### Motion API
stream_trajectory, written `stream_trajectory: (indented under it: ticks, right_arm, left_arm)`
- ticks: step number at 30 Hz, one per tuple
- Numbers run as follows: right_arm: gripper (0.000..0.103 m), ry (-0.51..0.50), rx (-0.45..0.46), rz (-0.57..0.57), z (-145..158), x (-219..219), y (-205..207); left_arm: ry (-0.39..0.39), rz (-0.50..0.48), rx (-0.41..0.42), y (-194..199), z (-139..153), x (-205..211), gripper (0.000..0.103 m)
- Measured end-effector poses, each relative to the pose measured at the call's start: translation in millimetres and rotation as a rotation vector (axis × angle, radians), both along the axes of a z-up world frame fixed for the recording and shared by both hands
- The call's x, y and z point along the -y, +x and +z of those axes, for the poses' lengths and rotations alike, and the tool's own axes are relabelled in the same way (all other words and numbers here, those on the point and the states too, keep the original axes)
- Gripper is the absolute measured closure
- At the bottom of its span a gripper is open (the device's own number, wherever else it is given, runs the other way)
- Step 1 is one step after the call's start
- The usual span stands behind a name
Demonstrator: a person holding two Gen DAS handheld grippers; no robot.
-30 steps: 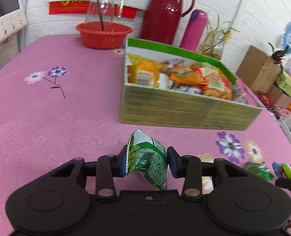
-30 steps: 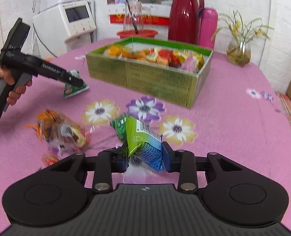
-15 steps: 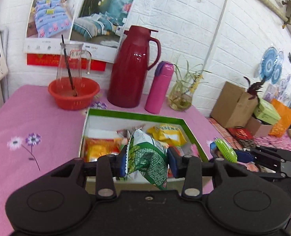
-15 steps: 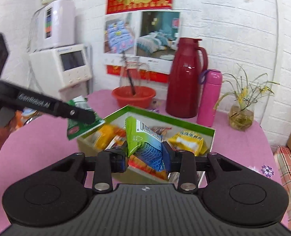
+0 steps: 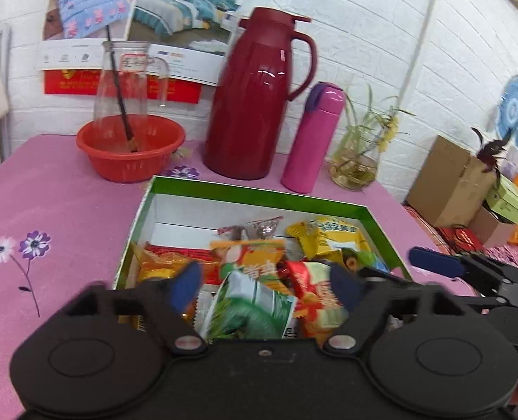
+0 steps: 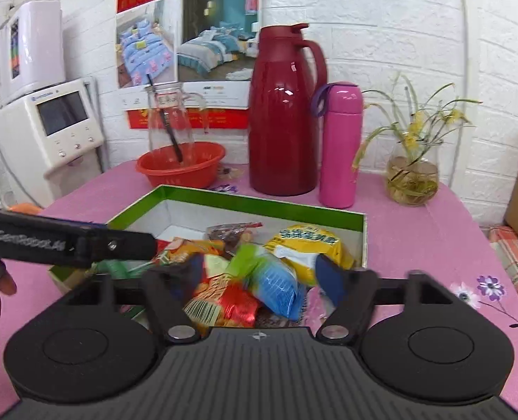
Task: Organize snacks
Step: 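Carry both packets over the box and open both grippers, then move both open grippers back to the remaining snacks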
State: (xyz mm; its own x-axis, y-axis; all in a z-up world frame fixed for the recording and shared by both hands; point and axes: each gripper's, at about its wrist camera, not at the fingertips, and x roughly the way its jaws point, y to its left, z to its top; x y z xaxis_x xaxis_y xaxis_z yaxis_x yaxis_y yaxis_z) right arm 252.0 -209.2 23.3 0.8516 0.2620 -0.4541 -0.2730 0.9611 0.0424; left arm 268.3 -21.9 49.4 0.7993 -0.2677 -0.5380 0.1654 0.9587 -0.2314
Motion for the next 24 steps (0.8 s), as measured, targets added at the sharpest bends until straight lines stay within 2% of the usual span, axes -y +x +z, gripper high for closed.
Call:
stream_trajectory:
  ticks: [5,11,18,24]
  right_arm:
    - [0.0,0.006,-0.031,0.019,-3.7,3.4,-2.1]
    - [0.0,0.04,-0.028,0.042,6.6,4.0,-20.0]
    - [0.0,0.053,-0.008,0.07,21.5,4.8,-58.8]
    - [0.0,0.11,-0.046,0.099,25.1,16.6,-96.6]
  left_arm:
    - [0.019,0.011,0.002,-6.8,-3.3,-0.4,0.0]
    - [0.006,0.01,0.021,-29.2,6.7,-6.5,0.0]
    - [-0.032,0.004,0.009,-74.5,17.0,-17.7,0.0]
    - [-0.01,-0.038,0.01,-127.2,15.6,-20.0,0.0]
